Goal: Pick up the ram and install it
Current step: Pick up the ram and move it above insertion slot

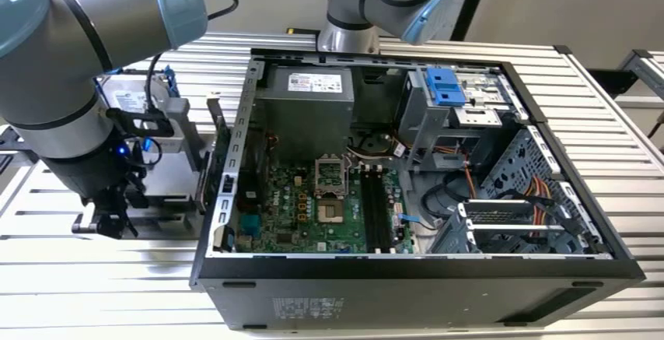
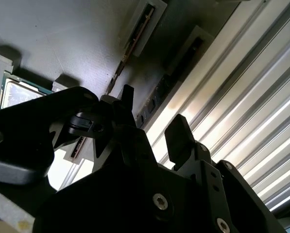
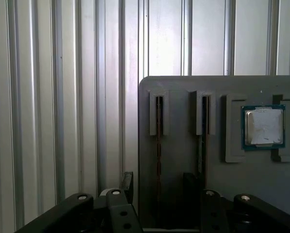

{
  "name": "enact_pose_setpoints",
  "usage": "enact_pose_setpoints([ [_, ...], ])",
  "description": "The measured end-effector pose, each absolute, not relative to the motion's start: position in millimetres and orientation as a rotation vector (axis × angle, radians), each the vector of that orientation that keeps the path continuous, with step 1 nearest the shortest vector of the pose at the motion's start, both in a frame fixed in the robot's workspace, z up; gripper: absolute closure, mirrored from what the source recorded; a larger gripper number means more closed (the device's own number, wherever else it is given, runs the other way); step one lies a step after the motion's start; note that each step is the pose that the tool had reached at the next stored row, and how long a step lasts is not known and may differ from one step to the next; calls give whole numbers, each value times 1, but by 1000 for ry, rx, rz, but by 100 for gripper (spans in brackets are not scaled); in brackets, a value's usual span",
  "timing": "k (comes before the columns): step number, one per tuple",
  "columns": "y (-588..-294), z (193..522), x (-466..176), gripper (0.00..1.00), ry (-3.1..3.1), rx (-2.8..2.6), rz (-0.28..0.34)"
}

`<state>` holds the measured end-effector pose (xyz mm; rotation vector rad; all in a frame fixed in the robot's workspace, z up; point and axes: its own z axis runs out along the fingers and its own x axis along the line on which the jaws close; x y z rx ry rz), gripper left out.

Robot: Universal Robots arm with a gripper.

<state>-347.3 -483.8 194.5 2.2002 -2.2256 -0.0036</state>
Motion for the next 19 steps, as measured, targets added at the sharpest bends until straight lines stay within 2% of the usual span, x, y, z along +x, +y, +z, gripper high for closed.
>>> enact_pose_setpoints([
  [11,-484,194,-347,0,-2226,2200,-4],
  [19,-484,193,-347,0,-2235,2212,-28],
])
